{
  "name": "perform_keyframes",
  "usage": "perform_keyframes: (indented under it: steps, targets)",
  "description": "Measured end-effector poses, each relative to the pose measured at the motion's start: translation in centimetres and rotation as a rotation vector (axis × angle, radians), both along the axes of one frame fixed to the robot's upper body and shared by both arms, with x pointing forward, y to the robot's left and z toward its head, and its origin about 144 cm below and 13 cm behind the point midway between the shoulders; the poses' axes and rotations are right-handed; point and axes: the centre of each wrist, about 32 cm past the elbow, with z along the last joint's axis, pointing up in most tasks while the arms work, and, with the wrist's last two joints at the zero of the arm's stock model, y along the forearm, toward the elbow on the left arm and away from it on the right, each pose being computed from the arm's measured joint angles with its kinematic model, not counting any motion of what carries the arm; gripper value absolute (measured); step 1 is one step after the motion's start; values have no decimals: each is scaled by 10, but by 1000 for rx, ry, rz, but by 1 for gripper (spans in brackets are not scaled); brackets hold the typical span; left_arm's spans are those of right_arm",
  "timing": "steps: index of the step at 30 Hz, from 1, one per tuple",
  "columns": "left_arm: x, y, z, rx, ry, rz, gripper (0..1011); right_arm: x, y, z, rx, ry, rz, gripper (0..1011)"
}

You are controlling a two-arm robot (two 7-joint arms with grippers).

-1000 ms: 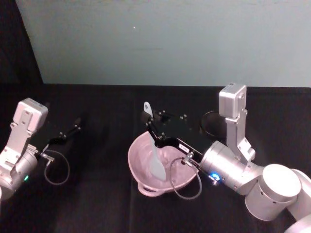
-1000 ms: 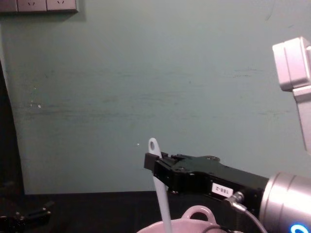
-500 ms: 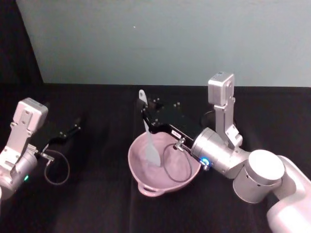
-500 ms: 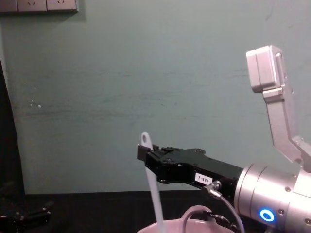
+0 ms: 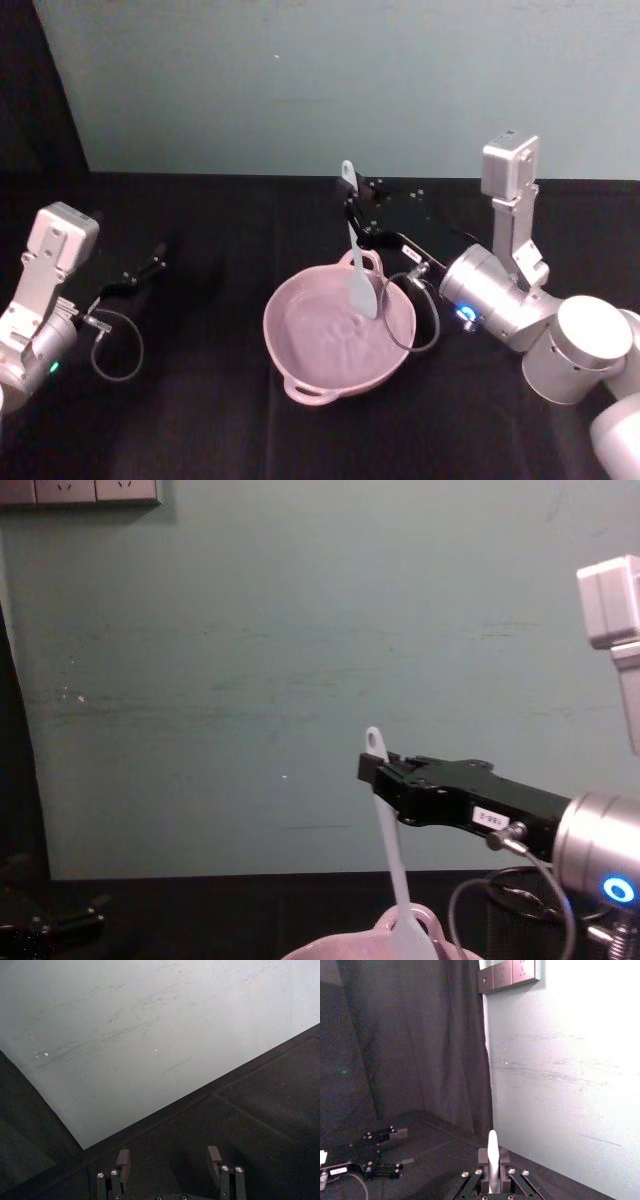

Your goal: Use the one hand to pick up the spoon and stir the clear water in the bowl.

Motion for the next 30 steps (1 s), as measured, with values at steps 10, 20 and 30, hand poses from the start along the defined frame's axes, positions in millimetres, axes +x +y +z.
perform_keyframes:
  steps: [10, 20, 30]
  targets:
    - [0, 0, 0, 0, 0, 0, 1005, -14, 1, -2, -11, 16, 38, 127]
    - [0, 0, 0, 0, 0, 0, 1005, -19, 29, -8, 3, 36, 122, 127]
    - [0, 0, 0, 0, 0, 0, 1005, -7, 41, -10, 22, 38, 130, 127]
